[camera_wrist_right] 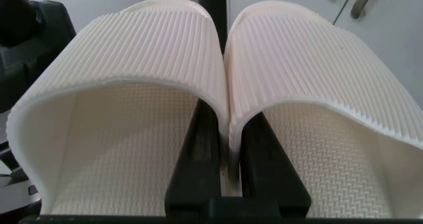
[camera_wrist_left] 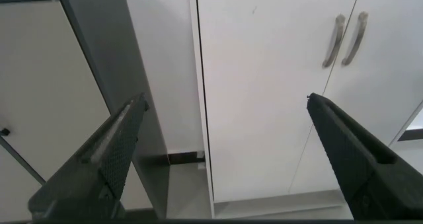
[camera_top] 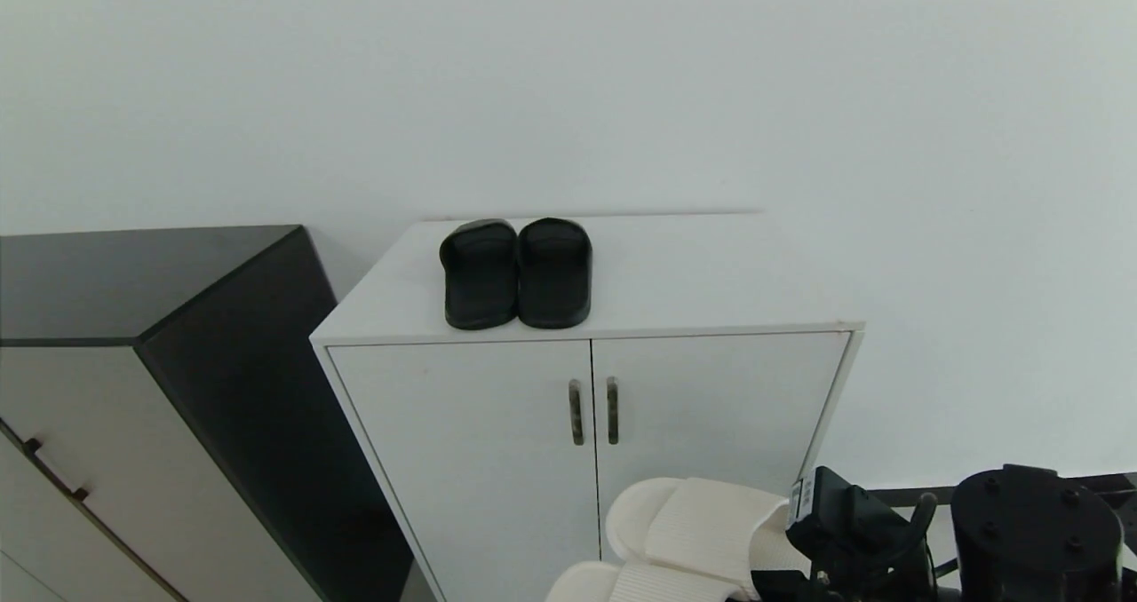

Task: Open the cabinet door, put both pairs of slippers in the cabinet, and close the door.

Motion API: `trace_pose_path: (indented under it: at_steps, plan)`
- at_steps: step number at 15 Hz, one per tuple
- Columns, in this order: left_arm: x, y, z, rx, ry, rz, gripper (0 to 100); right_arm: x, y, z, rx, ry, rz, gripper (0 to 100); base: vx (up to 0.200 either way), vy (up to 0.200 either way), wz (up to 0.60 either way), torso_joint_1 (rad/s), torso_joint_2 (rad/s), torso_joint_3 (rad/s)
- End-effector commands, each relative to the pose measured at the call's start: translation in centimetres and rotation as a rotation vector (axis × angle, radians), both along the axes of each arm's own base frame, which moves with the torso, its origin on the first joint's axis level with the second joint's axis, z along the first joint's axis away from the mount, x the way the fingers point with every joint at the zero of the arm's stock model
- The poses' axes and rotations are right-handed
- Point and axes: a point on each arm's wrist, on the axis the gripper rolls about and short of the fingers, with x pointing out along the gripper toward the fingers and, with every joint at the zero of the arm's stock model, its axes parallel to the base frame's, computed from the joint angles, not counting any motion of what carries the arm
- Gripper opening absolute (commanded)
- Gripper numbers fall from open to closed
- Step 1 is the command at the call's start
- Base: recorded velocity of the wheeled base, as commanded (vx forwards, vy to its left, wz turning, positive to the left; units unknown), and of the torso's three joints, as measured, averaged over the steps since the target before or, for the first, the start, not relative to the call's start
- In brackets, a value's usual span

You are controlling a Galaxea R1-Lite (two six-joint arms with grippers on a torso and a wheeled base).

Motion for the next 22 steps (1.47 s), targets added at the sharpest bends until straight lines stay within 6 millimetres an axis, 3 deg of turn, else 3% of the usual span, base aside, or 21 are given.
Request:
trace_pose_path:
  at_steps: [1,13,18,19,20,22]
  plan:
    - [0.0,0.0,0.0,-0.002,-0.001,0.000,100,0.0,0.0,-0.3,-0.010,0.008,0.001,0,0.000,0.000,0.00,-0.212,0.53,0.320]
    - [0.5,0.0,0.2,-0.006,0.060,-0.035,100,-0.7,0.2,-0.3,0.003,-0.010,0.035,0,0.000,0.000,0.00,-0.164,0.49,0.322]
    - [2.1,-0.1,0.6,0.012,0.246,-0.118,100,-0.7,0.2,-0.2,0.007,-0.012,0.034,0,0.000,0.000,0.00,-0.089,0.45,0.359]
    - [2.5,-0.1,2.1,-0.027,0.186,-0.136,100,-0.7,0.2,-0.4,-0.001,-0.007,0.033,0,0.000,0.000,0.00,-0.032,0.44,0.398]
    - [3.3,-0.3,5.0,-0.115,0.118,-0.186,100,-0.7,0.2,-0.4,0.000,-0.006,0.034,0,0.000,0.000,0.00,-0.036,0.45,0.408]
    - [6.4,-1.1,7.8,-0.141,0.167,-0.279,100,-0.7,0.2,-0.3,0.002,-0.011,0.033,0,0.000,0.000,0.00,-0.019,0.34,0.320]
